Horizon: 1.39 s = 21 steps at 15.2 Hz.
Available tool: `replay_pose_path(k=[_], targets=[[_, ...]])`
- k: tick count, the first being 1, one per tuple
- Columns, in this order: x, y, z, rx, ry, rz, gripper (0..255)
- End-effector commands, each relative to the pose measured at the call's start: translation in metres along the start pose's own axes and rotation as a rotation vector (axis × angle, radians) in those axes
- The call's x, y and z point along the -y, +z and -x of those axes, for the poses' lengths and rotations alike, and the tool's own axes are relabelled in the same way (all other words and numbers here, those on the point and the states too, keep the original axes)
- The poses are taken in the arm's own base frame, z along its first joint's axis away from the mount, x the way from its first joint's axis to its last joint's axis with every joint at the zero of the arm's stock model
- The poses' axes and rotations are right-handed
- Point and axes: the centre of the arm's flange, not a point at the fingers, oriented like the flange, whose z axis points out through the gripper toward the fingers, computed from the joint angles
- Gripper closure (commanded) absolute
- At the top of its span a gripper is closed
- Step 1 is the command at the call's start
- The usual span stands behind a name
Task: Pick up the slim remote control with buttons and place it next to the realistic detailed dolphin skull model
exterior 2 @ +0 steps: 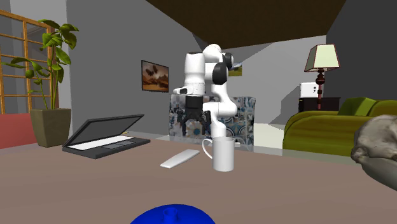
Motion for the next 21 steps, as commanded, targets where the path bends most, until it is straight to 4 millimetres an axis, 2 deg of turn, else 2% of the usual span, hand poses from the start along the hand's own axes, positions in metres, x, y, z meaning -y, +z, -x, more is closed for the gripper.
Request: replay_pose_path(k=[1,6,14,21], targets=[[-0.007,0.014,-0.021,-0.006,0.023,-0.009,0],[-0.023,0.046,-0.075,-0.017,0.078,-0.032,0],[-0.022,0.088,-0.078,-0.017,0.081,-0.034,0],[-0.022,0.088,-0.078,-0.017,0.081,-0.034,0]])
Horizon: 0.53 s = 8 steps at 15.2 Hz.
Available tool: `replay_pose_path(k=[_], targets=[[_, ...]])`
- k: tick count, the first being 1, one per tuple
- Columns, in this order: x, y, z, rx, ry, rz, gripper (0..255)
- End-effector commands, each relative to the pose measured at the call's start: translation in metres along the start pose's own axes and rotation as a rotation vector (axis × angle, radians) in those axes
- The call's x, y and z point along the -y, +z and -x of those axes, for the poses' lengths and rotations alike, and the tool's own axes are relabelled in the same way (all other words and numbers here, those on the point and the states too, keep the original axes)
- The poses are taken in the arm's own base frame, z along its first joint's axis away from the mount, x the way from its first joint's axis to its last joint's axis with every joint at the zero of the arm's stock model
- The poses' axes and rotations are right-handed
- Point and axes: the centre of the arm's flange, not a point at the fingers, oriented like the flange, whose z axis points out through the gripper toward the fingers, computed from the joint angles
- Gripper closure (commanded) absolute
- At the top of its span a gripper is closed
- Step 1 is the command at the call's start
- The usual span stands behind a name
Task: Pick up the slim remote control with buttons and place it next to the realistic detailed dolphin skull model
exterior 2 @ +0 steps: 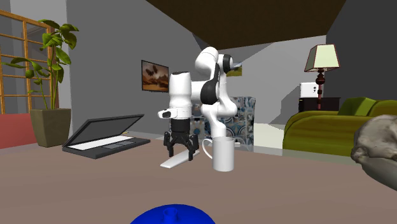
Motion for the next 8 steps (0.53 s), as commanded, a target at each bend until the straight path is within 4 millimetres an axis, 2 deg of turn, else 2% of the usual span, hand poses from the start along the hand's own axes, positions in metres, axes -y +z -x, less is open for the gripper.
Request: replay_pose_path(k=[1,2,8], targets=[[0.0000,0.0000,0.0000,0.000,0.000,0.000,0],[0.0000,0.0000,0.0000,0.000,0.000,0.000,255],[0.0000,0.0000,0.0000,0.000,0.000,0.000,255]])
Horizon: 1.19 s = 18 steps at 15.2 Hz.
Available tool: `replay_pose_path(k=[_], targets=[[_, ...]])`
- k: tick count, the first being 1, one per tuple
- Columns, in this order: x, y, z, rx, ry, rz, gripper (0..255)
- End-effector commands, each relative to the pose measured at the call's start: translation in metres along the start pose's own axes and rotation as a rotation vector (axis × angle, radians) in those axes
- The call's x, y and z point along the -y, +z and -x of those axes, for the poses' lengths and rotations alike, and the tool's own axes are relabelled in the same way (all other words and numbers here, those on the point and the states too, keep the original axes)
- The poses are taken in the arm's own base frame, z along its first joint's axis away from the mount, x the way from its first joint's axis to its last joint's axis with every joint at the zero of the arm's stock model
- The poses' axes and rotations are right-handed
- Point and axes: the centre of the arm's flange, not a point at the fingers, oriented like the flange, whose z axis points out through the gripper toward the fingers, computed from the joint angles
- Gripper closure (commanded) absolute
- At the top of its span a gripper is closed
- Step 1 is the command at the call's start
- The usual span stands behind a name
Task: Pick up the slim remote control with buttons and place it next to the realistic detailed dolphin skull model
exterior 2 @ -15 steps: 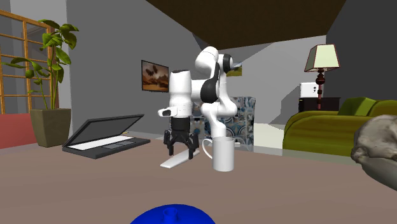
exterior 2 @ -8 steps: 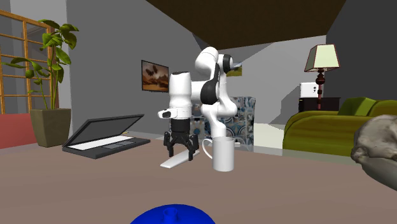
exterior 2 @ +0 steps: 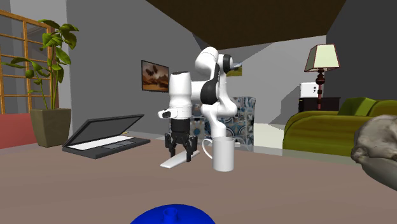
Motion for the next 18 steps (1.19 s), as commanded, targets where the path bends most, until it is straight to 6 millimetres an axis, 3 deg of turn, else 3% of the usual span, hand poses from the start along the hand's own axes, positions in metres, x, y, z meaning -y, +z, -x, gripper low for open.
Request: replay_pose_path(k=[1,3,18], targets=[[0.000,0.000,0.000,0.000,0.000,0.000,255],[0.000,0.000,0.000,0.000,0.000,0.000,255],[-0.001,-0.079,0.001,0.000,0.000,0.000,255]])
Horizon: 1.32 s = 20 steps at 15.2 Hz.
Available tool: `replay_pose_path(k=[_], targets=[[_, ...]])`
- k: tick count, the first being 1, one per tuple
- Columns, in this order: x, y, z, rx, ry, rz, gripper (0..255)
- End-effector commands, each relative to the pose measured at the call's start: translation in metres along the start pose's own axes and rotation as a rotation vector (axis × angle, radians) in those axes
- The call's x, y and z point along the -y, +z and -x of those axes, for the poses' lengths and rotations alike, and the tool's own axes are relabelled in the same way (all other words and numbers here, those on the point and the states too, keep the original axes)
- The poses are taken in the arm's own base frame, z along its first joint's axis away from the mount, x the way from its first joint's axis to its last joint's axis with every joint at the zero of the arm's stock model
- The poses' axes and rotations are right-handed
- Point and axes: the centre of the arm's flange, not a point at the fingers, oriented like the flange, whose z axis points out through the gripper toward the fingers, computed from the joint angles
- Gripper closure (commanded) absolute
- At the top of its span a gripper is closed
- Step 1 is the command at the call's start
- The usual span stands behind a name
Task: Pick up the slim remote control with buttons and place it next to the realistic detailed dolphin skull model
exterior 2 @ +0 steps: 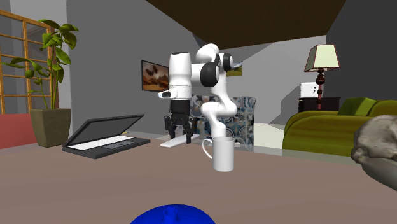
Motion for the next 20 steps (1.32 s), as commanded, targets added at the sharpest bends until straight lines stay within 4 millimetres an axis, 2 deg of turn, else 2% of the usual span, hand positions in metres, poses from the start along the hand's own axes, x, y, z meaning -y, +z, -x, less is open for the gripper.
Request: replay_pose_path(k=[1,20], targets=[[0.000,-0.011,0.000,0.000,0.000,0.000,255],[-0.001,-0.111,0.001,0.000,0.000,0.000,255]])
